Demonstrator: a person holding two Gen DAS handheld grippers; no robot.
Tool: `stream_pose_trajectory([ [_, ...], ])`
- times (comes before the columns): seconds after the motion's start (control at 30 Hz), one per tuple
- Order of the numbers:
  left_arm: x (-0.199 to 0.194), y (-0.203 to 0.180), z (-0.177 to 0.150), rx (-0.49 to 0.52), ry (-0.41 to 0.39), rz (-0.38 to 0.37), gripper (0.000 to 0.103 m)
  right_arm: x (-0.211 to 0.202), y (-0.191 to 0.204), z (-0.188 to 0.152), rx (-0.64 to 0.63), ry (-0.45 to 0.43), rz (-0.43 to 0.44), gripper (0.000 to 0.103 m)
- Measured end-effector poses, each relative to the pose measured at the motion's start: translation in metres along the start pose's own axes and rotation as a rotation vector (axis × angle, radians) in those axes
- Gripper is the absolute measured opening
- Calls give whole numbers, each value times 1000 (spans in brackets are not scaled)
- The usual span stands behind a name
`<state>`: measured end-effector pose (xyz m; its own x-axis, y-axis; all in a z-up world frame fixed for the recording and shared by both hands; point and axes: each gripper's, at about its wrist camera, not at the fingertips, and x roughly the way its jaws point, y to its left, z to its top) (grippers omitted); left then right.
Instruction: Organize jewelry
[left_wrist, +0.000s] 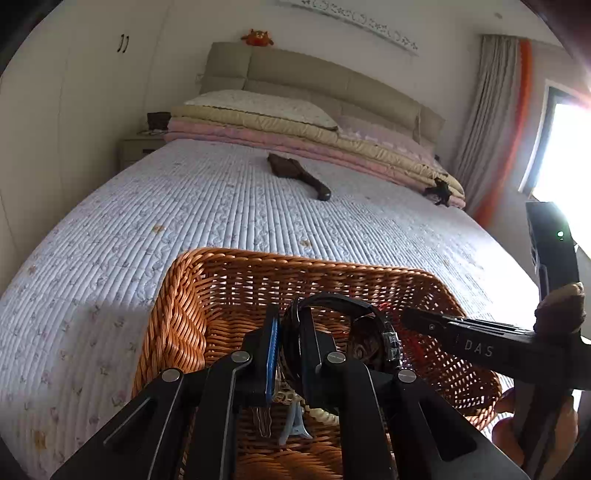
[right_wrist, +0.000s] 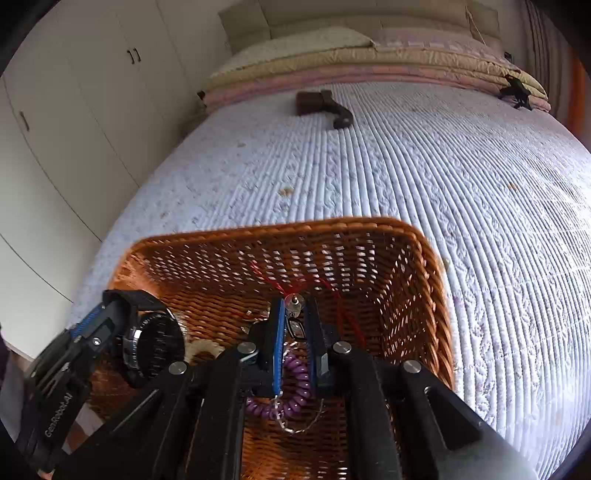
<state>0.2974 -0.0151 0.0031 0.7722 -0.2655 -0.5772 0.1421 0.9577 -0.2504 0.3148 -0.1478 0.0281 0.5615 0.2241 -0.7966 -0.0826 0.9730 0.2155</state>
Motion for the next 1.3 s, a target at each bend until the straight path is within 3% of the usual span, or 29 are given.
stream_pose_trajectory([
  [0.2,12,-5,-4,29,16,-14,12,12,-5,-5,-1,27,-24,12],
  [0.3,10,-3,-5,16,5,-45,23,8,-4,-6,-8,13,-32,12],
  [0.37,2,-3,-5,21,-27,-44,38,2,-6,-6,-6,-4,-23,13],
  [0.4,-5,-3,-4,23,-48,-43,46,-4,-8,-7,-1,-15,-7,14],
  [0.5,-23,2,-1,7,-86,-77,46,-24,-8,-13,-3,-69,3,32],
  [0.57,-38,3,-2,1,-110,-82,46,-46,-7,-24,-6,-118,6,32],
  [0.7,-87,-6,-4,23,-175,-96,47,-102,1,-62,-31,-216,14,36],
  [0.77,-120,-15,-13,53,-205,-109,51,-137,11,-93,-75,-292,-16,45],
  [0.83,-153,-24,-31,97,-227,-86,63,-164,21,-124,-108,-359,-51,60],
  [1.03,-230,-30,-102,95,-305,29,67,-223,41,-222,-136,-600,-184,60],
  [1.1,-246,-25,-126,67,-356,67,71,-230,44,-243,-136,-666,-200,61],
  [1.2,-255,-21,-152,68,-430,125,76,-237,50,-258,-145,-718,-192,73],
  [1.3,-245,-23,-156,137,-404,158,77,-237,54,-270,-166,-757,-195,87],
])
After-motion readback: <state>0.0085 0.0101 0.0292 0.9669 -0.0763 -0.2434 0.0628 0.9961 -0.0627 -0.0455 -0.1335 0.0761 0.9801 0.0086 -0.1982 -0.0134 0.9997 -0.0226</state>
